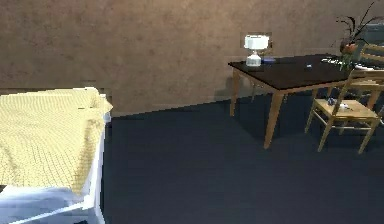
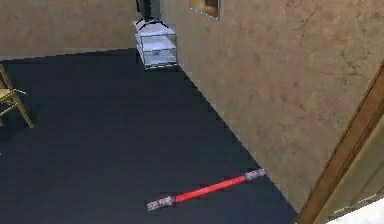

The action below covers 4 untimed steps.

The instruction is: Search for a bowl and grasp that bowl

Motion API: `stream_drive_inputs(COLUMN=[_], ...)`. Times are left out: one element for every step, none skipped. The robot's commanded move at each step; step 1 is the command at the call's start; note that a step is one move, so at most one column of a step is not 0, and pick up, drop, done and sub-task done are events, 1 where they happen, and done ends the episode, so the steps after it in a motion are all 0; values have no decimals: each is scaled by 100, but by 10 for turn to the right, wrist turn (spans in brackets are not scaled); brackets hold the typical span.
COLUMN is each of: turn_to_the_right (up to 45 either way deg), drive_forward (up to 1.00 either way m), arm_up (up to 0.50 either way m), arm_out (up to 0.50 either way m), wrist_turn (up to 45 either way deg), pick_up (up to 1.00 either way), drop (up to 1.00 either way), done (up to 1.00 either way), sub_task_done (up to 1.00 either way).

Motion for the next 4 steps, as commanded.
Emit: stream_drive_inputs(turn_to_the_right=[90, 0, 30, 0], drive_forward=[0, 100, 0, 60], arm_up=[0, 0, 0, 0], arm_out=[0, 0, 0, 0], wrist_turn=[0, 0, 0, 0], pick_up=[0, 0, 0, 0], drop=[0, 0, 0, 0], done=[0, 0, 0, 0], sub_task_done=[0, 0, 0, 0])
